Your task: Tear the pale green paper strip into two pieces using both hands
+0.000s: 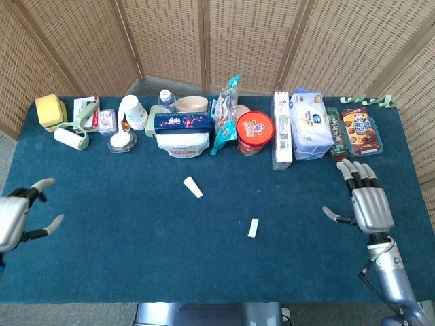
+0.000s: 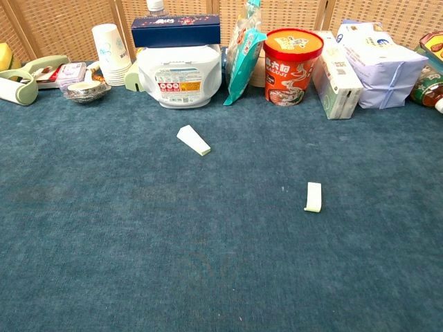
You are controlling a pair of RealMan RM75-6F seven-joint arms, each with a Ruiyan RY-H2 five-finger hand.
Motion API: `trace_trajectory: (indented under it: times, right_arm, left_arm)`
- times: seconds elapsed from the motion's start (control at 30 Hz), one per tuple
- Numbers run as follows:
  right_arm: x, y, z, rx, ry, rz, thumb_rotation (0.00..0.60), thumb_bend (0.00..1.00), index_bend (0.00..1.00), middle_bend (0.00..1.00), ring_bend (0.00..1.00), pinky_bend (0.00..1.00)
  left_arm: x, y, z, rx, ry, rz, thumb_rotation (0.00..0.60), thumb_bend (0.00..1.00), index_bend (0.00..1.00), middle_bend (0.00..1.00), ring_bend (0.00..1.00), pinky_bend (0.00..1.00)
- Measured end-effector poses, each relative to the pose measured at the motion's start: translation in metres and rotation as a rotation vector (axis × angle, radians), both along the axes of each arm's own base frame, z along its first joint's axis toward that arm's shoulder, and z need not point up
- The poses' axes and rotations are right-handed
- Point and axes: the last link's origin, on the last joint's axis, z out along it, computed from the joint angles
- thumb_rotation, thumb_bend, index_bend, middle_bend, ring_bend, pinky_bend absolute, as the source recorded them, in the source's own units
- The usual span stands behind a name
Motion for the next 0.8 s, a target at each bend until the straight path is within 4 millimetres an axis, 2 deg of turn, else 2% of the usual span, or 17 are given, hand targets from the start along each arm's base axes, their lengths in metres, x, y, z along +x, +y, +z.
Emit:
trace_trajectory:
  times: [0.2,0.37,0.53,0.8]
  right_arm:
    - [-0.01,0.023,0.004,-0.054,0.058,-0.078,0.414,0.22,0.0,0.07,0.0,0.01]
    - [-0.013,0.036,0.0,-0.063,0.061,-0.101,0.415,0.22,0.0,0.07,0.0,0.01]
    - [-0.013,0.04,0.001,-0.077,0.054,-0.106,0.416,0.22,0.0,0.07,0.0,0.01]
    - [-0.012,0.045,0.003,-0.086,0.042,-0.1,0.416,0.22,0.0,0.07,0.0,0.01]
  left_arm:
    - [-0.03,-0.042,-0.001,0.087,-0.021,0.051,0.373,0.25,0.19,0.43,0.36,0.62]
    - [-0.043,-0.065,-0.008,0.101,-0.033,0.075,0.371,0.25,0.2,0.43,0.36,0.62]
    - [-0.049,-0.075,-0.011,0.111,-0.051,0.091,0.376,0.25,0.2,0.43,0.36,0.62]
    - [-0.047,-0.074,-0.015,0.111,-0.081,0.073,0.395,0.25,0.2,0.43,0.37,0.62]
